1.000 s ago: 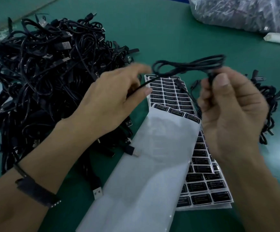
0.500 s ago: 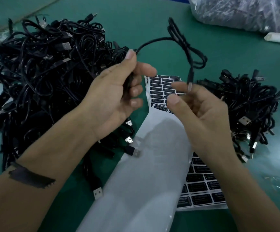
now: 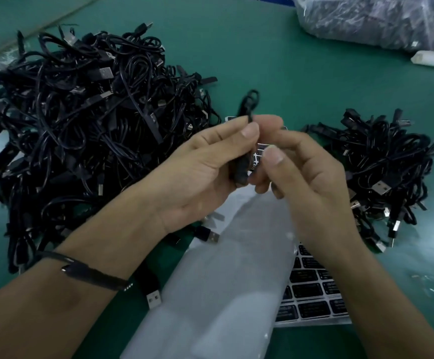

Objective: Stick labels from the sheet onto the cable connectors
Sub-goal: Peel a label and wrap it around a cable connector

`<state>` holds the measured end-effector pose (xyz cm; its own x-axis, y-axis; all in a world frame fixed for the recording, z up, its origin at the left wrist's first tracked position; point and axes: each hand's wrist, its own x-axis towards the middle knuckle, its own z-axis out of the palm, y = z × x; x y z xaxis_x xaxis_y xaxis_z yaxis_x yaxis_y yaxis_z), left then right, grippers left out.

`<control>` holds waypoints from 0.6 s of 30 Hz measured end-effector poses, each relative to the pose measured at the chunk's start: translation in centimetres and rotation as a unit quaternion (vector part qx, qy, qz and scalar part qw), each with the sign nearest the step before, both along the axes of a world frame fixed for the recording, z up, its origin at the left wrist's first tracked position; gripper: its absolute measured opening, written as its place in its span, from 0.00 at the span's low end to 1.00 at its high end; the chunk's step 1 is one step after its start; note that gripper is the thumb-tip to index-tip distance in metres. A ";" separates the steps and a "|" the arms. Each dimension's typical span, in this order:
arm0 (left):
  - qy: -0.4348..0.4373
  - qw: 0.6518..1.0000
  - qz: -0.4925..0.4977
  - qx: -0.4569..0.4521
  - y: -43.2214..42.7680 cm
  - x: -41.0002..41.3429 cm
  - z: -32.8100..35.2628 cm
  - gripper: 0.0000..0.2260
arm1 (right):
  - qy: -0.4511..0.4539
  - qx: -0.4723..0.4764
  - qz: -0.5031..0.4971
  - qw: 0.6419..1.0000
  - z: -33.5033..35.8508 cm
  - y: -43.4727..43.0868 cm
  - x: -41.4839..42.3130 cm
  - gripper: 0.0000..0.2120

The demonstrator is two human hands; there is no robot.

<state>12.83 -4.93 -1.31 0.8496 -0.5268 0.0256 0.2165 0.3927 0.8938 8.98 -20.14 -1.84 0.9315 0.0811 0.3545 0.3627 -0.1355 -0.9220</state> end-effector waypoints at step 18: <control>-0.490 0.702 0.390 0.338 -0.1 -0.6 -0.5 0.10 | -0.164 -0.161 -0.152 0.961 -1.0 -2.1 1.0 0.09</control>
